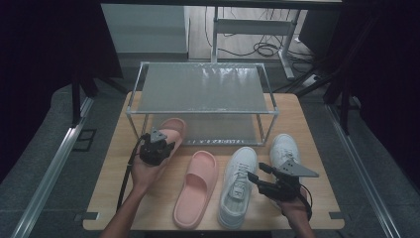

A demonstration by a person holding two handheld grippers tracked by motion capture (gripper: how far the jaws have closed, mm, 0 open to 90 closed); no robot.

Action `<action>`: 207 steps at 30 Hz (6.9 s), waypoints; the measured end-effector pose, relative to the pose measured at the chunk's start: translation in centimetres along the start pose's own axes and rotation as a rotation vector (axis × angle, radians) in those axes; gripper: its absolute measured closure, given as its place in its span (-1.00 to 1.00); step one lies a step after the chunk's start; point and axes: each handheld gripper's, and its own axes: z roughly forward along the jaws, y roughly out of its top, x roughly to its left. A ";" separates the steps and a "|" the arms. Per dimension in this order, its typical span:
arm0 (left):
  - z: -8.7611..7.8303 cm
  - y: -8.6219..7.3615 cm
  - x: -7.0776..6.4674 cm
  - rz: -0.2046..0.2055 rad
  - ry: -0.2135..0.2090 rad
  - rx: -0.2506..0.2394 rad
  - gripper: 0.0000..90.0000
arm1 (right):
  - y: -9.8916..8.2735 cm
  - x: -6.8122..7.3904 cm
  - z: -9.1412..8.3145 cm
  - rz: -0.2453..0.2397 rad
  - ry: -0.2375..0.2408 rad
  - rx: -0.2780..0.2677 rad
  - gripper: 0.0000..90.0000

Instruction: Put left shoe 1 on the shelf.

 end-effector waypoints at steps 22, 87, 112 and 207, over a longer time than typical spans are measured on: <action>2.7 1.6 0.2 0.012 0.036 0.015 0.88 | 0.0 0.0 0.0 0.002 0.002 0.000 -0.07; 1.6 0.2 -0.2 0.021 -0.013 0.005 0.70 | 0.0 0.4 0.1 -0.006 -0.003 0.004 -0.07; -2.9 -5.9 0.2 0.019 -0.069 0.051 1.00 | -0.1 0.6 0.3 -0.009 -0.004 0.010 -0.06; 5.3 -2.6 0.3 0.024 -0.021 0.121 1.00 | -0.3 0.2 0.3 0.000 -0.021 0.002 -0.07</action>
